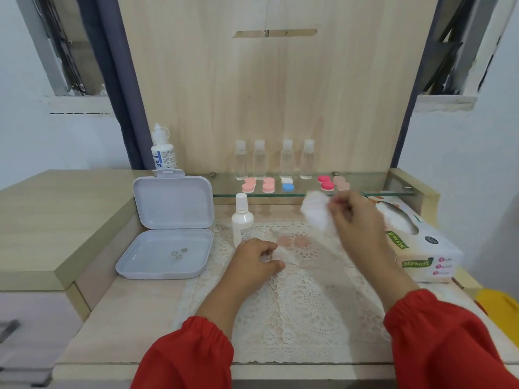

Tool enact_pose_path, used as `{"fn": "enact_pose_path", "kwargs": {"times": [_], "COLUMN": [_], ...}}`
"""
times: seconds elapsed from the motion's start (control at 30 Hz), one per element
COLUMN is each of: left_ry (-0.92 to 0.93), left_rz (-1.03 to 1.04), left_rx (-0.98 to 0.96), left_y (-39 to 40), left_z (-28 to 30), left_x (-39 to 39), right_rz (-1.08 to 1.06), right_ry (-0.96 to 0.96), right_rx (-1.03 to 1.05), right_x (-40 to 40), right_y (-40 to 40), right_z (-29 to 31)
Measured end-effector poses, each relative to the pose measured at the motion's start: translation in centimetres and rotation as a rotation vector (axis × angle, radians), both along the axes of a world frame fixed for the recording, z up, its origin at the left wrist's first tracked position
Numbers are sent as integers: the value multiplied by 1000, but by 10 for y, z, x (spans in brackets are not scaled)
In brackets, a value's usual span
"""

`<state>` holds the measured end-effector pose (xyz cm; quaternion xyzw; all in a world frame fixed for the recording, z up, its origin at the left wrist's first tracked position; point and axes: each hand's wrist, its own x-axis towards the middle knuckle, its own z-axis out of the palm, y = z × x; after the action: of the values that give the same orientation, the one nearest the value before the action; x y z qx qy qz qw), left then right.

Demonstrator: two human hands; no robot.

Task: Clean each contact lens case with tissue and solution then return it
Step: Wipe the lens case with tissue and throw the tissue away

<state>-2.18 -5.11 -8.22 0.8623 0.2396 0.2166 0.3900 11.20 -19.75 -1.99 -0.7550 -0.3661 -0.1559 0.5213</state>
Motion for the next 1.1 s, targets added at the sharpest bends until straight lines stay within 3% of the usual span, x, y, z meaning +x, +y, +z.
{"fn": "enact_pose_path", "kwargs": {"times": [0.1, 0.23, 0.47, 0.57, 0.73, 0.9, 1.1], "left_ry": [-7, 2, 8, 30, 61, 35, -4], "left_rz": [-11, -14, -19, -17, -26, -33, -16], "left_rx": [45, 108, 165, 157, 168, 122, 60], "left_y": [-1, 0, 1, 2, 4, 4, 3], "left_z": [1, 0, 1, -1, -4, -5, -1], "left_x": [1, 3, 5, 6, 7, 7, 0], "right_rz": [133, 200, 186, 197, 279, 253, 215], "right_ry": [46, -62, -362, -391, -214, 262, 422], "right_rx": [-185, -470, -632, -654, -611, -238, 29], "right_x": [-25, -35, -35, -31, -21, -20, -24], "right_y": [21, 39, 37, 37, 38, 26, 22], "right_z": [-27, -54, -56, -57, -65, -52, -47]}}
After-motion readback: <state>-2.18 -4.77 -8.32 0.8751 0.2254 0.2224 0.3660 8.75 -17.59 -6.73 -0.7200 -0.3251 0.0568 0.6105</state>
